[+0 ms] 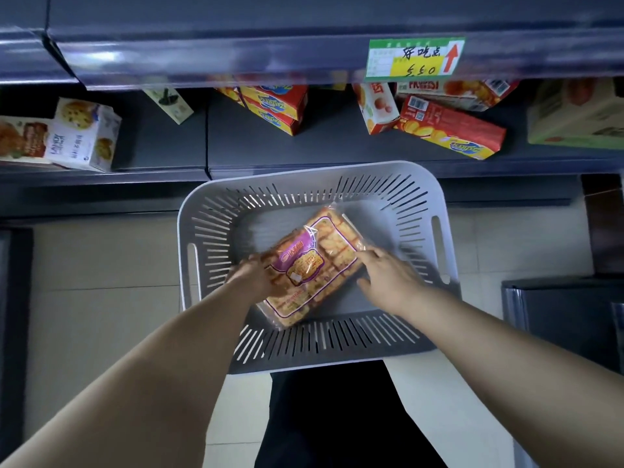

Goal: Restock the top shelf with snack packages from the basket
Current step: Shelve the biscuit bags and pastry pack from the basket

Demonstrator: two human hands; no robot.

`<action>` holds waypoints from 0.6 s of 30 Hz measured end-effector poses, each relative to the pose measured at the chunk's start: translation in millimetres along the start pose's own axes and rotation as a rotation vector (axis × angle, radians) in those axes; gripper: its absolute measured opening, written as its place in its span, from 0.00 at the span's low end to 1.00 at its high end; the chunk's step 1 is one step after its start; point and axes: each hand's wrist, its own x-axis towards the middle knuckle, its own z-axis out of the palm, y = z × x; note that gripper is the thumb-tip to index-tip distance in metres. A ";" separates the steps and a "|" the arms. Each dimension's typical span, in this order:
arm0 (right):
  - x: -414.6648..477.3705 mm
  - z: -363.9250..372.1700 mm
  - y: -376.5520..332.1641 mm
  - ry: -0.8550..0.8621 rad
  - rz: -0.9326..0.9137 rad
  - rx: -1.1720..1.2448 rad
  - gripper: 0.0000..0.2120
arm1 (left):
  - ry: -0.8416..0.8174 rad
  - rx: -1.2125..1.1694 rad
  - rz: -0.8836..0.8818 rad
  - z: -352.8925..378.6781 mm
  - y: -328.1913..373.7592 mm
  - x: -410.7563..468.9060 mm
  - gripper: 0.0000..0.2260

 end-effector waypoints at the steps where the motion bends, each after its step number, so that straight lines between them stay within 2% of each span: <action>1: 0.4 0.0 0.6 -0.003 0.006 -0.009 0.26 | 0.018 -0.006 0.000 -2.4 -1.6 1.1 0.36; 3: 1.2 0.7 -0.2 -0.018 0.016 -0.023 0.25 | 0.027 0.018 -0.002 -11.1 0.1 -3.0 0.25; 5: 1.4 1.4 -3.9 -0.026 0.018 -0.020 0.23 | 0.028 0.050 0.005 -19.4 3.5 -6.2 0.19; 8: 1.0 -1.9 -13.5 -0.028 0.003 -0.005 0.21 | 0.087 0.154 0.074 -29.5 9.0 -19.3 0.18; 11: -2.0 -13.8 -26.1 -0.016 -0.030 -0.008 0.26 | 0.153 0.202 0.189 -35.4 14.8 -37.5 0.16; 15: -7.0 -40.7 -41.8 0.032 -0.054 -0.059 0.27 | 0.296 0.092 0.307 -48.1 29.6 -63.0 0.11; 18: -14.0 -63.3 -51.3 0.086 -0.060 -0.087 0.27 | 0.336 -0.002 0.355 -62.2 40.9 -83.0 0.04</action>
